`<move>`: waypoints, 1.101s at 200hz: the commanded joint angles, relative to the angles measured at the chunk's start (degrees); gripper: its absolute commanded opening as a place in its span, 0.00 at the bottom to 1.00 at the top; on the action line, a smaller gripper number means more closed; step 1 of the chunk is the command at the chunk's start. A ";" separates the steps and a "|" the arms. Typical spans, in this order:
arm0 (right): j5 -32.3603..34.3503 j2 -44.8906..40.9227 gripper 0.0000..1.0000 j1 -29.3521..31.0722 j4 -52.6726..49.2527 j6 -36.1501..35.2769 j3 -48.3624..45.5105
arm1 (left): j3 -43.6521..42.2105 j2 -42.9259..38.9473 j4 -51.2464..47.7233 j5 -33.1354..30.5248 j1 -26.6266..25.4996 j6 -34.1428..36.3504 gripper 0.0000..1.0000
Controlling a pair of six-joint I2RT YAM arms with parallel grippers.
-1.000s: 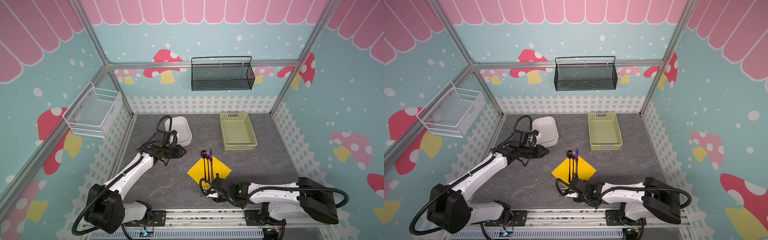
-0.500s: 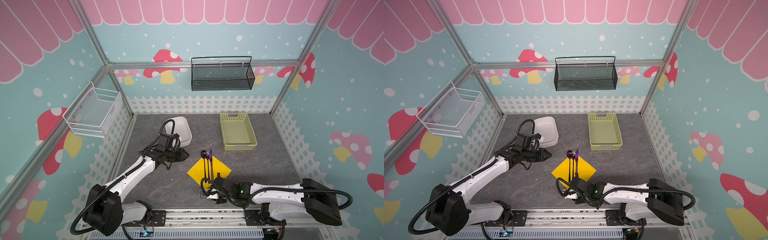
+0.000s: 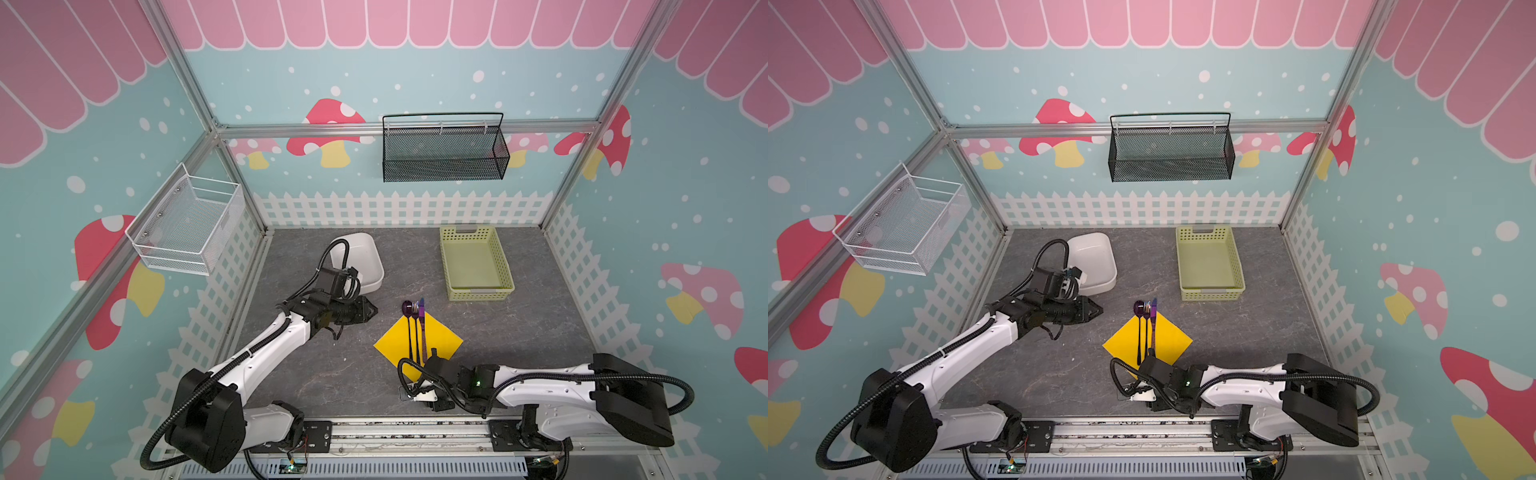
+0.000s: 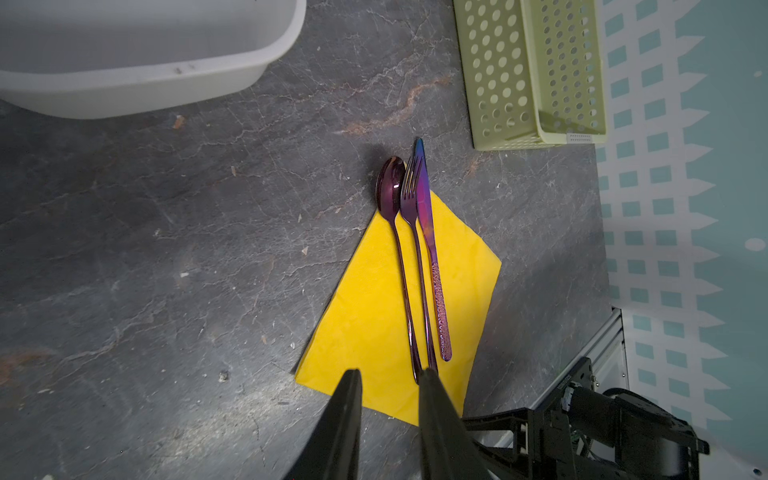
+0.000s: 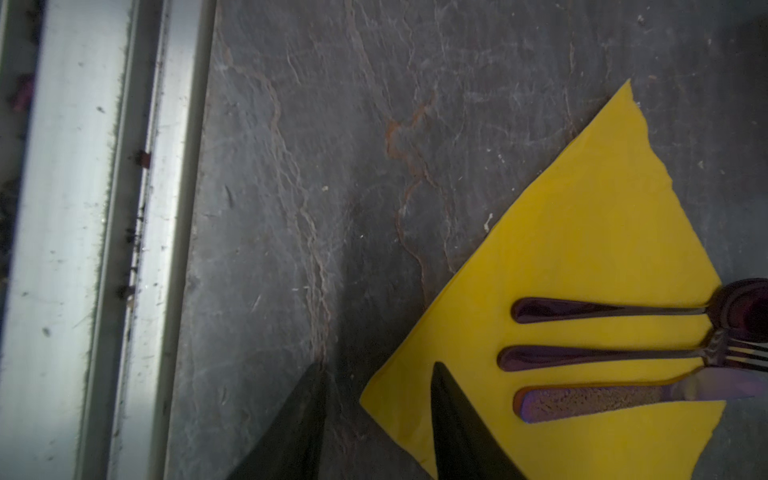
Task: Place the utensils on the paper napkin and roll it up
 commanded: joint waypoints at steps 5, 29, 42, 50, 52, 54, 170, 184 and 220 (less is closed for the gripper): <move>1.58 0.99 0.40 0.39 -1.21 -1.12 -0.46 | -0.78 -1.00 1.12 -0.73 -0.13 -0.65 0.27; 2.55 0.60 0.35 0.40 -0.90 -1.10 -0.54 | -1.06 -1.17 1.35 -0.70 -0.16 -0.77 0.27; 2.89 0.41 0.31 0.43 -0.78 -1.18 -0.50 | -1.15 -1.18 1.46 -0.61 -0.11 -0.77 0.27; 2.71 0.19 0.29 0.44 -0.78 -1.27 -0.51 | -1.15 -1.18 1.47 -0.61 -0.17 -0.77 0.27; 2.56 0.11 0.28 0.39 -0.82 -1.27 -0.47 | -1.15 -1.18 1.47 -0.58 -0.16 -0.77 0.27; 2.48 0.07 0.28 0.43 -0.81 -1.27 -0.46 | -1.08 -1.23 1.47 -0.49 -0.16 -0.77 0.27; 4.25 -2.54 0.00 -0.04 0.65 -0.93 0.50 | -4.30 -3.25 3.62 -0.58 -8.02 -4.33 0.26; 5.16 -3.12 0.00 -0.60 1.24 -0.67 0.66 | -5.18 -3.42 3.62 -0.44 -9.64 -4.58 0.23; 5.49 -3.66 0.00 -3.60 2.73 0.81 1.54 | -8.73 -5.14 4.20 -0.92 -13.37 -6.90 0.17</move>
